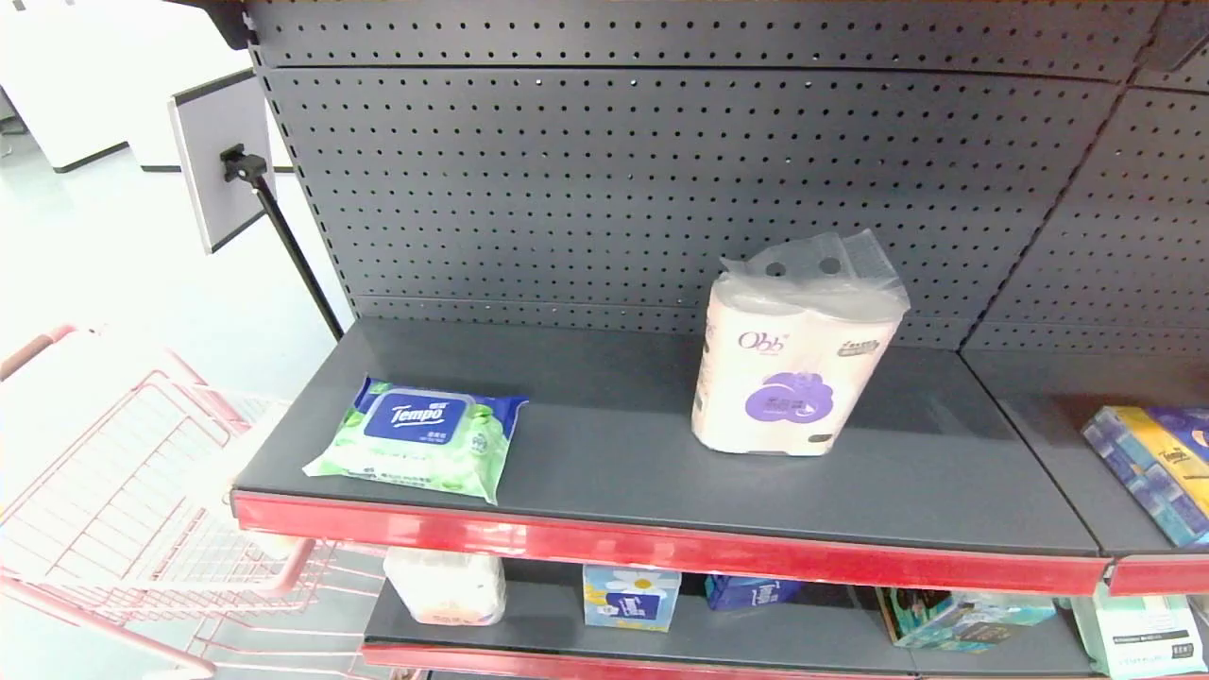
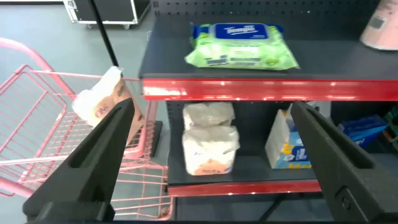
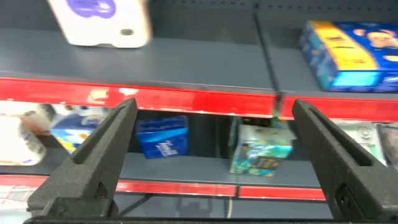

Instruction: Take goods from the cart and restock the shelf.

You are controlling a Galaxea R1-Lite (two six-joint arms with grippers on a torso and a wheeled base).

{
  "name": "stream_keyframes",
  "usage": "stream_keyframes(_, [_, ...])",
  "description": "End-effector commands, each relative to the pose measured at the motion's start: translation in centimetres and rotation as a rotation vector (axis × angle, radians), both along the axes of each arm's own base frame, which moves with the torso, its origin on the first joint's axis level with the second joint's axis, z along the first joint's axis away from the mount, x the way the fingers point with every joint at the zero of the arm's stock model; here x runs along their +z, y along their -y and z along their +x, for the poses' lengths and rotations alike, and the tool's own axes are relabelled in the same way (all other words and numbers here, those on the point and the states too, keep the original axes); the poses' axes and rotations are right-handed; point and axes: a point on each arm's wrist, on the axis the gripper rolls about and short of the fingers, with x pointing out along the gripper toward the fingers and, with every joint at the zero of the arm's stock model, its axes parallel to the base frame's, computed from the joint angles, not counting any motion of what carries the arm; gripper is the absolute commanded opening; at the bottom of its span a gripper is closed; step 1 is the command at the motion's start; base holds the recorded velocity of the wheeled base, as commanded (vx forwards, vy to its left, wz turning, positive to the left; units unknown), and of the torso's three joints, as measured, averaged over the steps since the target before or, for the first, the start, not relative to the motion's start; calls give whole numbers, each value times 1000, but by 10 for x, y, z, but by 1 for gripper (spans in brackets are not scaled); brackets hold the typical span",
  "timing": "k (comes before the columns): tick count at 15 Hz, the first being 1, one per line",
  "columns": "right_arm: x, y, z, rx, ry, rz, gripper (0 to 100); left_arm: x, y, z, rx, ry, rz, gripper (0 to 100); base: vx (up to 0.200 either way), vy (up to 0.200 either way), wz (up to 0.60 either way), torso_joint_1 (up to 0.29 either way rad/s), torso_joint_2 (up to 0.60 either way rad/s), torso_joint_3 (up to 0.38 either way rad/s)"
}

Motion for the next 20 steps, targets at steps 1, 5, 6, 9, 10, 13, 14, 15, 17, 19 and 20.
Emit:
stream_keyframes(1, [0,0,0,0,0,-1,100,0,0,0,0,0,0,100,0,200,0,-2,2,2])
stream_keyframes(5, [0,0,0,0,-1,1,100,0,0,0,-2,-1,-2,100,0,200,0,4,8,5])
stream_keyframes(6, [0,0,0,0,-1,1,100,0,0,0,-2,-1,-2,100,0,200,0,-2,2,12])
stream_keyframes(9, [0,0,0,0,-1,2,100,0,0,0,-2,-1,-3,100,0,200,0,-6,4,7])
stream_keyframes(10, [0,0,0,0,-1,2,100,0,0,0,-2,-1,-3,100,0,200,0,2,2,2])
stream_keyframes(13, [0,0,0,0,-1,2,100,0,0,0,-2,-1,-5,100,0,200,0,-1,6,5])
stream_keyframes(14, [0,0,0,0,0,2,100,0,0,0,-2,-1,-6,100,0,200,0,-12,2,-7])
stream_keyframes(15, [0,0,0,0,-1,2,100,0,0,0,-2,-1,-6,100,0,200,0,2,12,2])
stream_keyframes(17, [0,0,0,0,-1,2,100,0,0,0,-2,-1,-6,100,0,200,0,5,7,7])
stream_keyframes(19, [0,0,0,0,-1,1,100,0,0,0,-2,-1,-6,100,0,200,0,0,5,7])
stream_keyframes(20, [0,0,0,0,0,-1,100,0,0,0,-2,-1,-6,100,0,200,0,-2,2,2])
